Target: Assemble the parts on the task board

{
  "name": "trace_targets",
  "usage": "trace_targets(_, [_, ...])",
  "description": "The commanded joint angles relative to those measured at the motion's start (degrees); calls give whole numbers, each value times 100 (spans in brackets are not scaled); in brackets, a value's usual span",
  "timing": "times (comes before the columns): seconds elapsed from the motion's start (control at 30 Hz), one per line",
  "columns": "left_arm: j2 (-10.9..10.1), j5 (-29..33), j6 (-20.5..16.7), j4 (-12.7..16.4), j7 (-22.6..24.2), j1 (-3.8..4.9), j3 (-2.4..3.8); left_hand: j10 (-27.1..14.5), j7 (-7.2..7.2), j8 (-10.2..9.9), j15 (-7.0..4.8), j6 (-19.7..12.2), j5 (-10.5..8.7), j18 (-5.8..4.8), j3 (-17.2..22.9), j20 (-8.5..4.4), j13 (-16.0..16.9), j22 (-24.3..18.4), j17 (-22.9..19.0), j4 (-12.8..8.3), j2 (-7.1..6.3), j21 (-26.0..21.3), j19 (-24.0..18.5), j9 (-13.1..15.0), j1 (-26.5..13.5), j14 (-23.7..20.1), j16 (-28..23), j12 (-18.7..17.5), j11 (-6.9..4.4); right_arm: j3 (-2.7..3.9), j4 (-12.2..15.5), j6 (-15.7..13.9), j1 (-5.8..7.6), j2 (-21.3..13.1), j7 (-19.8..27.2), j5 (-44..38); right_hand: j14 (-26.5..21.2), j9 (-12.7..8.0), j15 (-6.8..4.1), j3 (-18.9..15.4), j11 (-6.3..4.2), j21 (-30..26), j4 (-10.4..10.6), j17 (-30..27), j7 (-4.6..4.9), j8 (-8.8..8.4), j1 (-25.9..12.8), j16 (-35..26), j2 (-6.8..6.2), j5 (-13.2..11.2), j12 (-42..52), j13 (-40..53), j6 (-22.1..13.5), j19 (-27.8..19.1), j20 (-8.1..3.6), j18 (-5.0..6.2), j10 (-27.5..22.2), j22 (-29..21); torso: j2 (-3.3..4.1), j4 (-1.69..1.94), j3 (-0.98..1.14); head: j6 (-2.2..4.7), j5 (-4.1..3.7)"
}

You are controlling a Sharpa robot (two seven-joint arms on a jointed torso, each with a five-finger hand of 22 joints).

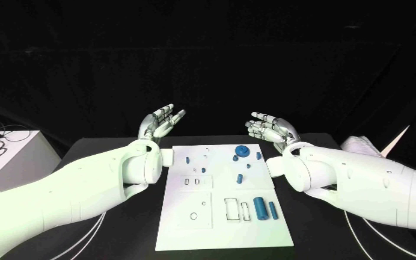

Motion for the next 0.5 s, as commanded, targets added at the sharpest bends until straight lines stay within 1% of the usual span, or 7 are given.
trace_targets(0.03, [43, 92, 564, -75, 160, 28, -2, 502, 465, 112, 84, 351, 39, 39, 24, 72, 45, 50, 60, 73, 40, 164, 310, 67, 345, 411, 94, 83, 148, -50, -82, 839, 70, 23, -385, -374, 1288, 145, -91, 86, -32, 219, -172, 162, 792, 179, 403, 266, -55, -77, 99, 59, 735, 888, 34, 207, 949, 95, 1, -1, 0, 1, 0])
trace_targets(0.13, [44, 92, 564, -76, 160, 29, -2, 961, 541, 183, 84, 594, 37, 21, 31, 76, 72, 157, 164, 98, 63, 529, 1039, 114, 406, 1048, 233, 124, 268, -72, -105, 890, 93, 28, -412, -392, 1595, 261, -192, 113, -122, 364, -280, 185, 717, 327, 581, 331, -93, -125, 161, 98, 1367, 1531, 30, 310, 1809, 139, 1, -1, 0, 1, 0])
trace_targets(0.17, [-222, 9, 648, 252, 322, 30, -6, 1061, 555, 201, 57, 655, 37, 34, 35, 74, 77, 191, 200, 102, 65, 643, 1268, 127, 416, 1256, 281, 132, 290, -71, -183, 563, 185, -60, -260, -1986, 1662, 287, -218, 123, -144, 384, -290, 190, 693, 362, 606, 346, -94, -126, 169, 100, 1512, 1589, 31, 331, 1921, 140, 138, -1, -12, -72, -1])
trace_targets(0.27, [-322, -24, 706, 366, 328, 32, -6, 2027, 596, 351, -40, 1135, 33, 153, 79, 61, 138, 275, 405, 125, 69, 965, 1943, 228, 454, 2458, 585, 240, 369, -69, -189, 378, 223, -93, -235, -2502, 1970, 403, -323, 175, -253, 495, -335, 217, 600, 523, 691, 430, -161, -125, 197, 97, 2187, 1876, -2, 405, 2303, 155, 179, 27, -12, -71, -29])
trace_targets(0.3, [-362, -36, 716, 411, 330, 33, -6, 2701, 639, 431, -102, 1386, 30, 223, 108, 54, 185, 305, 459, 126, 65, 1064, 2142, 279, 470, 2706, 702, 355, 335, -68, -194, 316, 237, -103, -245, -2706, 2088, 422, -362, 208, -290, 537, -346, 227, 565, 565, 721, 463, -188, -132, 193, 94, 2356, 1984, -30, 412, 2433, 160, 194, 33, -13, -64, -36])
trace_targets(0.43, [-523, -63, 700, 613, 374, 39, -6, 3216, 609, 741, -245, 2269, 33, 342, 232, 22, 189, 372, 578, 105, 26, 1291, 2581, 461, 536, 3122, 910, 512, 211, -59, -210, 221, 292, -148, -384, -3585, 2610, 449, -553, 295, -439, 805, -337, 297, 450, 704, 743, 654, -273, -154, 198, 93, 2712, 2531, -238, 415, 2934, 240, 269, 53, -18, -39, -47])
trace_targets(0.5, [-600, -70, 710, 716, 392, 45, -5, 3285, 587, 767, -267, 2310, 34, 347, 273, 4, 181, 384, 603, 98, 10, 1337, 2661, 464, 551, 3177, 934, 517, 188, -56, -216, 203, 326, -166, -481, -3933, 2747, 454, -611, 299, -479, 877, -332, 323, 413, 734, 753, 696, -301, -183, 175, 95, 2794, 2666, -298, 407, 3066, 263, 308, 59, -23, -33, -57])
